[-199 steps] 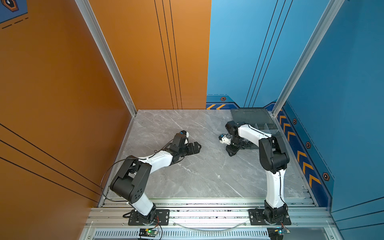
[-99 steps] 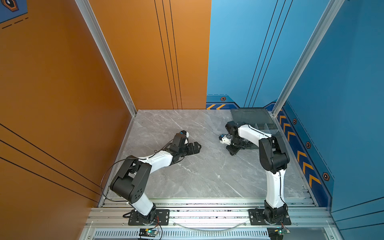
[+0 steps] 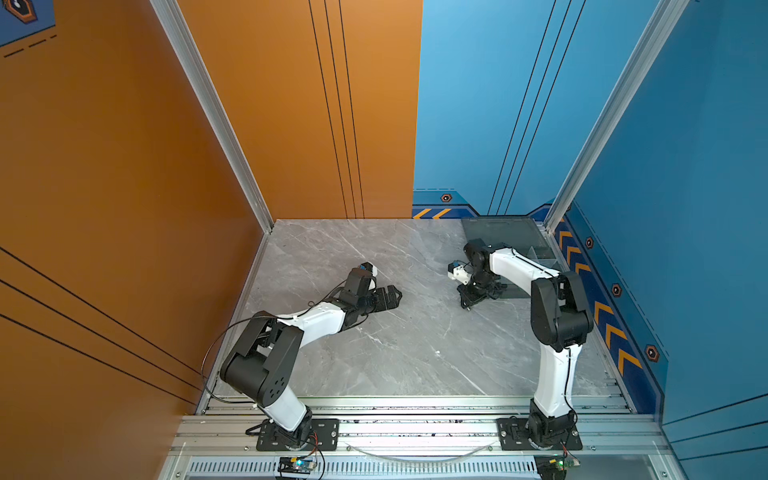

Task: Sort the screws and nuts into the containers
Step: 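Lift and carry the silver bolt with the right gripper to the box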

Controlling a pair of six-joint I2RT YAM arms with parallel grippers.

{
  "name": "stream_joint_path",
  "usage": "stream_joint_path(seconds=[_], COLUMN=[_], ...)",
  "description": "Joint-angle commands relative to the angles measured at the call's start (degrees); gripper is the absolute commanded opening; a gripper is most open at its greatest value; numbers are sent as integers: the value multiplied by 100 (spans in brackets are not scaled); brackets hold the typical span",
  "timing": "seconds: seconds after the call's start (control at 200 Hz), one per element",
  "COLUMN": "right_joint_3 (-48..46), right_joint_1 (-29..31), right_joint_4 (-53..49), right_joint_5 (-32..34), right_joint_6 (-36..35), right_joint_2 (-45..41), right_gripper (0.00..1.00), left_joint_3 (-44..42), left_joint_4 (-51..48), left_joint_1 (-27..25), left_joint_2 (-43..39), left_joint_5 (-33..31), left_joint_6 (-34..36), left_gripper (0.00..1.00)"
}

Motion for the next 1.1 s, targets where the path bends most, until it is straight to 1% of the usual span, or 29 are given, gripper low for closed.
stream_joint_path(seconds=[0.0, 0.105, 0.24, 0.295, 0.35, 0.446, 0.521, 0.606, 0.731, 0.911, 1.096], right_joint_3=[-85, -253, -515, -659, -879, -1492, -1907, -2072, -2104, -2132, -2138], right_joint_1=[-387, -835, -1439, -1780, -2172, -2867, -3320, -3658, -3889, -4034, -4058], right_joint_4=[507, 828, 1067, 1185, 1343, 1950, 2284, 2480, 2729, 3196, 3618], right_joint_5=[-704, -846, -706, -653, -522, -573, -538, -686, -925, -957, -814], right_joint_6=[884, 1583, 2471, 2951, 3588, 4502, 5001, 5274, 5530, 5947, 6365], right_joint_2=[-720, -1137, -1665, -1860, -2046, -2410, -2578, -2583, -2419, -2180, -1937], right_gripper=[0, 0, 0, 0, 0, 0, 0, 0, 0, 0, 0], left_joint_3=[-59, -64, -58, -43, -23, -12, -3, 0, -17, -57, -52], left_joint_4=[-38, -39, -44, -37, -22, -14, -13, -7, 21, 75, 73], left_joint_1=[70, 78, 95, 116, 113, 126, 134, 161, 163, 170, 170], left_joint_2=[-193, -213, -200, -193, -190, -193, -192, -186, -172, -185, -191], left_joint_5=[-75, -83, -49, -36, -10, 13, 31, 59, 60, 72, 61], left_joint_6=[-16, -6, 8, 8, 14, 27, 27, 44, 47, 24, 21], left_gripper=[98, 98, 98, 98, 98, 98, 98, 98, 98, 98, 98])
